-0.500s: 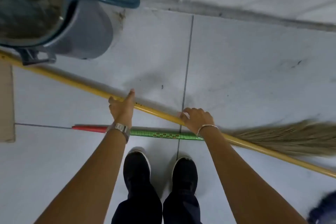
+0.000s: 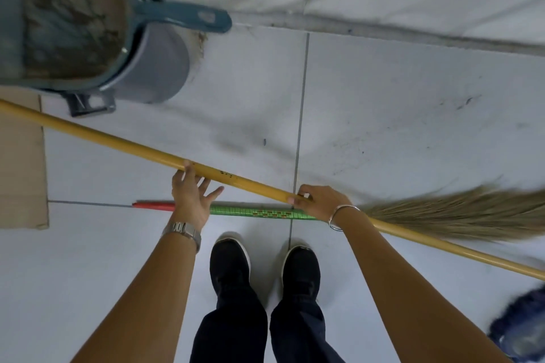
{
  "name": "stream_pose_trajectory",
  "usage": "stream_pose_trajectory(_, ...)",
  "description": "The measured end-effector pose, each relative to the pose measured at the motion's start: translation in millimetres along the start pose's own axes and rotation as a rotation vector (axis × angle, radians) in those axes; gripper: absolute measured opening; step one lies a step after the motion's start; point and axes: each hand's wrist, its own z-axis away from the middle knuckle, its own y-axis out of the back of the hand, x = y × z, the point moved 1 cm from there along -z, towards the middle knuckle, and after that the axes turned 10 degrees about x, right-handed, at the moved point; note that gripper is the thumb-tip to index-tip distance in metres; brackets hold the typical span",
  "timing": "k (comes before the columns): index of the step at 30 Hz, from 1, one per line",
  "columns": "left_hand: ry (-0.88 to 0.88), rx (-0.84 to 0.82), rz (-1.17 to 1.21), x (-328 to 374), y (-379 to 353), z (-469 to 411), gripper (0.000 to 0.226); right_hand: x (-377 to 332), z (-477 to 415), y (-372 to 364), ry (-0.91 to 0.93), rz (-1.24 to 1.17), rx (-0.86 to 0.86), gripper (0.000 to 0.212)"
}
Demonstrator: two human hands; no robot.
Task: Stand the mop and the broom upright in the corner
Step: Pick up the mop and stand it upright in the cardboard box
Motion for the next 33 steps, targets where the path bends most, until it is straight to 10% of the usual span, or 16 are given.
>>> stream_pose_trajectory(14,-0.429,-0.123,0.142,152,3,293,0.008,-92,198,192,0.090,-0.284,0.109,0.024)
stream_pose_trajectory(33,-1.311,-0.627,0.116,451,136,818,0.016,-351,582,445,0.711,-0.688,0.456,0.016)
